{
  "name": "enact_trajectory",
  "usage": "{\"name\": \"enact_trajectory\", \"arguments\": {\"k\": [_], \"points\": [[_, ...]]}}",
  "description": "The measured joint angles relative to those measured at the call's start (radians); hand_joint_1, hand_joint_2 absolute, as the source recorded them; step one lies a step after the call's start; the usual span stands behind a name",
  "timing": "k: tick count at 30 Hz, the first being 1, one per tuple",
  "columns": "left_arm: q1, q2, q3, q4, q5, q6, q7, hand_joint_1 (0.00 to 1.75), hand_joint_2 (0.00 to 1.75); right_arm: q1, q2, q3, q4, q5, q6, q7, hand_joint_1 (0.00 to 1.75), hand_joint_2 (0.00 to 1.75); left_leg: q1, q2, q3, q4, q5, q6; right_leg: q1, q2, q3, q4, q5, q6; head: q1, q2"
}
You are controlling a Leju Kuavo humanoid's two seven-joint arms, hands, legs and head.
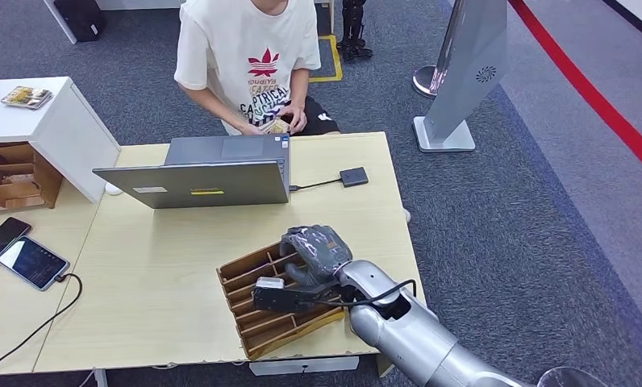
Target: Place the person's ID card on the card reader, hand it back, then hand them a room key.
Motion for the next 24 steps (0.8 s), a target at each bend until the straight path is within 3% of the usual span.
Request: {"name": "enact_trajectory", "arguments": {"k": [6,12,17,24], "points": [[0.0,0.0,0.002,0.0,-0.002,0.0,0.0,0.0,1.75,-0.006,0.0,-0.004,0.015,0.003,-0.001,0.0,1.1,1.75,0.0,0.0,0.0,0.0,0.0,0.0,0.0,0.0,0.0,0.0,0.0,0.0,0.0,0.0],[0.0,0.0,0.006,0.0,-0.005,0.001,0.001,0.0,1.75,-0.01,0.0,-0.011,0.029,0.008,-0.003,0.0,1.03,1.75,0.0,0.0,0.0,0.0,0.0,0.0,0.0,0.0,0.0,0.0,0.0,0.0,0.0,0.0],[0.0,0.0,0.012,0.0,-0.01,0.001,0.001,0.0,1.75,-0.01,0.0,-0.02,0.041,0.017,-0.003,0.0,1.35,1.75,0.0,0.0,0.0,0.0,0.0,0.0,0.0,0.0,0.0,0.0,0.0,0.0,0.0,0.0],[0.0,0.0,0.017,0.0,-0.012,0.001,0.002,0.0,1.75,-0.014,0.001,-0.027,0.047,0.02,-0.01,0.0,1.65,1.75,0.0,0.0,0.0,0.0,0.0,0.0,0.0,0.0,0.0,0.0,0.0,0.0,0.0,0.0]]}}
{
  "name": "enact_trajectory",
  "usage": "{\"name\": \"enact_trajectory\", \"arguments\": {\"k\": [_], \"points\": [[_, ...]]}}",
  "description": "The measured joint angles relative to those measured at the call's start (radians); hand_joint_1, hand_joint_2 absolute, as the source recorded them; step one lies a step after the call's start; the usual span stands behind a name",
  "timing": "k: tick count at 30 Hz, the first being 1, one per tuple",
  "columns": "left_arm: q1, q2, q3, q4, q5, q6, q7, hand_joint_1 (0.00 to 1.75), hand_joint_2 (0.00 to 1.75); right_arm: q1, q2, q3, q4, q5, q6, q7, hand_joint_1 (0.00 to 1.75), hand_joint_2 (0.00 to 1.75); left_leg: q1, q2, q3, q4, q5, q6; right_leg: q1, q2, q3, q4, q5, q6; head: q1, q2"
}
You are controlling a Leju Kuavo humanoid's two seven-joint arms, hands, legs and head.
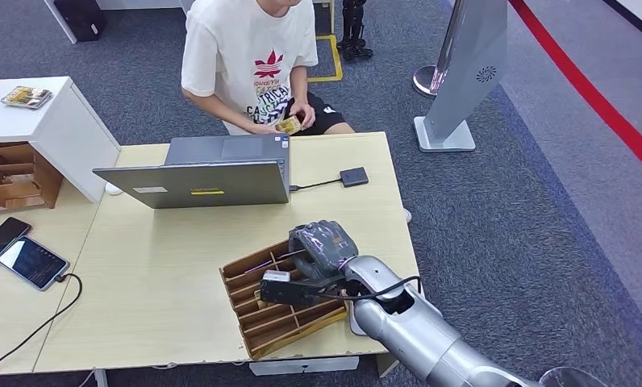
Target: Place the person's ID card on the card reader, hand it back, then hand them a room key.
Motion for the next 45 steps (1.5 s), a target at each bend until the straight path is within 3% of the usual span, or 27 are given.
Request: {"name": "enact_trajectory", "arguments": {"k": [3,21,29,33,45], "points": [[0.0,0.0,0.0,0.0,-0.001,0.0,0.0,0.0,1.75,-0.001,0.001,-0.001,0.0,0.0,-0.001,0.0,1.74,1.75,0.0,0.0,0.0,0.0,0.0,0.0,0.0,0.0,0.0,0.0,0.0,0.0,0.0,0.0],[0.002,0.0,0.007,0.0,-0.015,0.0,-0.002,0.0,1.75,0.0,0.002,-0.052,-0.045,-0.069,0.012,-0.019,1.75,1.75,0.0,0.0,0.0,0.0,0.0,0.0,0.0,0.0,0.0,0.0,0.0,0.0,0.0,0.0],[0.011,0.0,0.03,0.0,-0.016,0.002,-0.014,0.0,1.75,0.023,-0.007,-0.136,-0.203,-0.244,0.014,-0.069,1.75,1.75,0.0,0.0,0.0,0.0,0.0,0.0,0.0,0.0,-0.001,0.0,0.0,0.0,0.0,0.0],[0.016,-0.001,0.045,0.0,-0.017,0.002,-0.021,0.0,1.75,0.052,-0.015,-0.2,-0.311,-0.393,0.036,-0.114,1.75,1.75,0.0,0.0,0.0,0.0,0.0,0.0,0.0,0.0,-0.001,0.0,0.0,0.0,0.0,0.0],[0.023,-0.002,0.063,0.0,-0.021,-0.001,-0.029,0.0,1.75,0.094,-0.036,-0.274,-0.443,-0.511,0.076,-0.161,1.75,1.75,0.0,0.0,0.0,0.0,0.0,0.0,0.0,0.0,-0.001,0.0,0.0,0.0,0.0,0.0]]}}
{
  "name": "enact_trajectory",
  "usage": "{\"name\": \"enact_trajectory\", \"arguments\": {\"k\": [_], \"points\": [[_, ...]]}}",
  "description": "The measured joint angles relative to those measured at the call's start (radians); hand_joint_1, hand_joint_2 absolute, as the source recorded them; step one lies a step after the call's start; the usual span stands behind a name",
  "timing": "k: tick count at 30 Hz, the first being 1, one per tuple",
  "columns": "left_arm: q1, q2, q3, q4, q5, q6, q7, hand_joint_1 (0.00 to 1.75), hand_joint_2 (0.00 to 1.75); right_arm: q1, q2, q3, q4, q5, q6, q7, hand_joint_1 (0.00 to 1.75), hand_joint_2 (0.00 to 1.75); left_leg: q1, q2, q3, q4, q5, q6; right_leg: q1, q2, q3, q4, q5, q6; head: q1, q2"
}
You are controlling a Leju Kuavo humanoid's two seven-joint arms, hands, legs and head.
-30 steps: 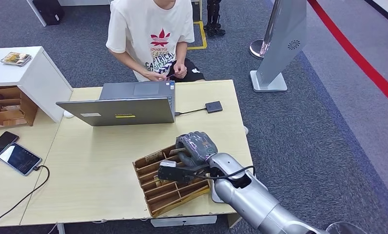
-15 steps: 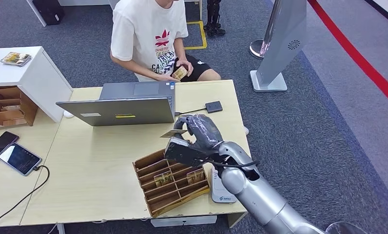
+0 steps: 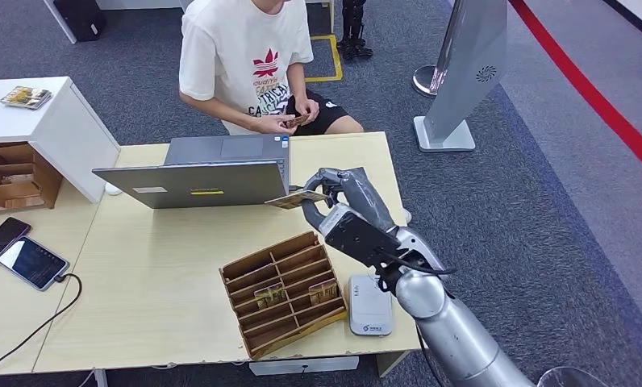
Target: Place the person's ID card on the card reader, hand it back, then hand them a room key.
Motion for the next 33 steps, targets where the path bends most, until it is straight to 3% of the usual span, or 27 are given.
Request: {"name": "enact_trajectory", "arguments": {"k": [5,7,9,11,20,25,33], "points": [[0.0,0.001,0.01,0.0,-0.028,0.025,0.006,0.0,1.75,-0.003,-0.004,-0.001,-0.022,0.021,0.004,0.006,1.75,1.75,0.0,0.0,0.0,0.0,0.0,0.0,0.0,0.0,0.0,0.0,0.0,0.0,0.0,0.0],[-0.008,-0.013,0.007,0.0,-0.077,0.151,0.048,0.0,1.75,-0.011,-0.004,0.001,-0.024,0.043,-0.007,0.025,1.75,1.75,0.0,0.0,0.0,0.0,0.0,0.0,0.0,0.0,0.0,0.0,0.0,0.0,0.0,0.0],[-0.024,-0.038,-0.007,-0.004,-0.126,0.346,0.104,0.0,1.75,-0.027,-0.004,0.004,-0.024,0.076,-0.023,0.054,1.75,1.75,0.0,0.0,0.0,0.0,0.0,0.0,0.0,0.0,0.0,0.0,0.001,0.0,0.0,0.0],[-0.04,-0.054,-0.023,-0.015,-0.153,0.455,0.137,0.0,1.75,-0.054,-0.003,0.01,-0.022,0.118,-0.036,0.084,1.75,1.75,-0.001,0.0,-0.001,0.0,0.001,0.0,-0.001,0.0,0.0,0.0,0.001,0.001,0.0,0.0],[-0.074,-0.072,-0.073,-0.041,-0.195,0.467,0.159,0.0,1.75,-0.172,0.019,0.037,0.028,0.238,-0.05,0.162,1.75,1.75,0.0,0.0,-0.001,0.0,0.001,0.0,0.0,0.0,0.0,0.0,0.002,0.001,0.0,0.0],[-0.087,-0.072,-0.104,-0.045,-0.22,0.464,0.173,0.0,1.75,-0.279,0.066,0.053,0.119,0.293,-0.045,0.199,1.75,1.75,0.0,0.0,-0.001,0.0,0.002,0.0,0.0,0.0,-0.001,0.001,0.002,0.001,0.0,0.0],[-0.095,-0.072,-0.132,-0.046,-0.25,0.463,0.183,0.0,1.75,-0.358,0.112,0.059,0.226,0.345,-0.036,0.253,1.75,1.75,0.0,0.0,-0.001,0.0,0.002,0.0,-0.001,0.0,-0.001,0.0,0.002,0.001,0.0,0.0]]}}
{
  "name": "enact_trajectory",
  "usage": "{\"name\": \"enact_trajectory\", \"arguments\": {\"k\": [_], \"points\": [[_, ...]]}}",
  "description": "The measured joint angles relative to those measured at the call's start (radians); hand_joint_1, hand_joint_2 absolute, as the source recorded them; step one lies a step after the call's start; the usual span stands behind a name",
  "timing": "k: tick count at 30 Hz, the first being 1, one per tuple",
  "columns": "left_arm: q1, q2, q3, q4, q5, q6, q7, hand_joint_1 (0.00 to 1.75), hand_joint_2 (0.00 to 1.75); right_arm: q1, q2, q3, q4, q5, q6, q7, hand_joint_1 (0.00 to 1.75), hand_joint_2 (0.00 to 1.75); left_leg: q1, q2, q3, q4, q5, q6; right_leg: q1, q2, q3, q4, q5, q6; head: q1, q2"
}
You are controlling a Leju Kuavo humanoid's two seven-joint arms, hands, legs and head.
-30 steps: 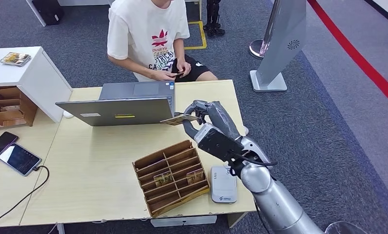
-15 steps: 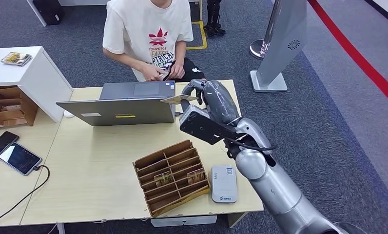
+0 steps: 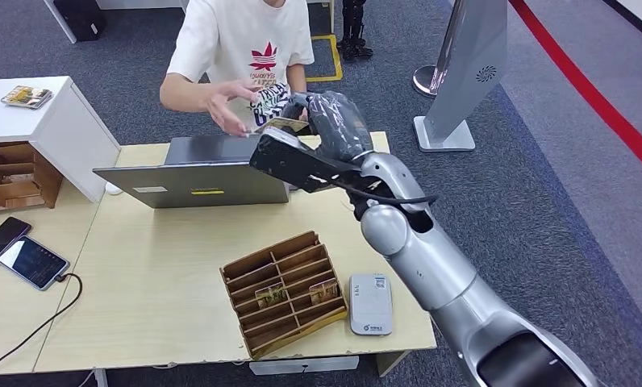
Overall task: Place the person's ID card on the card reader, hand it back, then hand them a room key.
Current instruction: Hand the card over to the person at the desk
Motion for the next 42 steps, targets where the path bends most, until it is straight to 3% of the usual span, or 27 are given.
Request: {"name": "enact_trajectory", "arguments": {"k": [13,14,17,18,22,24,27,34,38,42], "points": [[-0.025,-0.001,-0.037,-0.008,-0.054,-0.004,0.027,0.0,1.75,-0.137,0.094,-0.01,0.28,0.176,-0.03,0.073,1.69,1.75,0.0,0.0,0.0,0.0,0.001,0.0,0.0,0.0,0.0,0.0,0.0,0.0,0.0,0.0],[-0.026,-0.001,-0.038,-0.008,-0.055,-0.004,0.028,0.0,1.75,-0.138,0.099,-0.01,0.291,0.188,-0.029,0.074,1.36,1.75,0.0,0.0,0.0,0.0,0.001,0.0,0.0,0.0,0.0,0.0,0.0,0.0,0.0,0.0],[-0.027,-0.002,-0.04,-0.008,-0.058,-0.004,0.028,0.0,1.75,-0.139,0.111,-0.01,0.317,0.221,-0.022,0.075,0.1,1.75,0.0,0.0,0.0,0.0,0.001,0.0,0.0,0.0,0.0,0.0,0.0,0.0,0.0,0.0],[-0.027,-0.002,-0.041,-0.008,-0.059,-0.005,0.028,0.0,1.75,-0.138,0.115,-0.01,0.326,0.23,-0.017,0.075,0.0,1.75,0.0,0.0,0.0,0.0,0.001,0.0,0.0,0.0,0.0,0.0,0.0,0.0,0.0,0.0],[-0.027,-0.005,-0.042,-0.008,-0.052,-0.006,0.026,0.0,1.75,-0.133,0.133,-0.007,0.35,0.247,0.017,0.054,0.0,0.0,0.0,0.0,0.0,0.0,0.001,0.0,0.0,0.0,0.0,0.0,0.0,0.0,0.0,0.0],[-0.028,-0.006,-0.044,-0.008,-0.042,-0.007,0.022,0.0,1.75,-0.122,0.142,-0.006,0.349,0.219,0.045,0.023,0.0,0.0,0.0,0.0,0.0,0.0,0.001,0.0,0.0,0.0,0.0,0.0,0.0,0.0,0.0,0.0],[-0.027,-0.007,-0.045,-0.008,-0.016,-0.007,0.015,0.0,1.75,-0.081,0.153,-0.01,0.309,0.076,0.123,-0.044,0.0,0.0,0.0,0.0,0.0,0.0,0.001,0.0,0.0,0.0,0.0,0.0,0.0,0.0,0.0,0.0],[-0.021,-0.009,-0.044,-0.008,0.029,-0.007,-0.011,0.0,1.75,0.069,0.146,-0.034,0.085,-0.561,0.389,-0.124,0.0,0.0,0.0,0.0,0.0,0.0,0.0,0.0,0.0,0.0,-0.001,0.0,0.0,0.0,0.0,0.0],[-0.019,-0.008,-0.044,-0.008,0.036,-0.008,-0.019,0.0,1.75,0.131,0.099,-0.031,-0.011,-0.885,0.54,-0.165,0.0,0.0,0.0,0.0,0.0,0.0,0.0,0.0,0.0,0.0,-0.001,-0.001,0.0,0.0,0.0,0.0],[-0.018,-0.007,-0.045,-0.008,0.039,-0.012,-0.026,0.0,1.75,0.204,0.016,-0.01,-0.089,-1.153,0.722,-0.212,0.0,0.0,0.0,0.0,0.0,0.001,0.0,0.0,0.0,0.0,0.0,-0.001,0.0,0.0,0.0,0.0]]}}
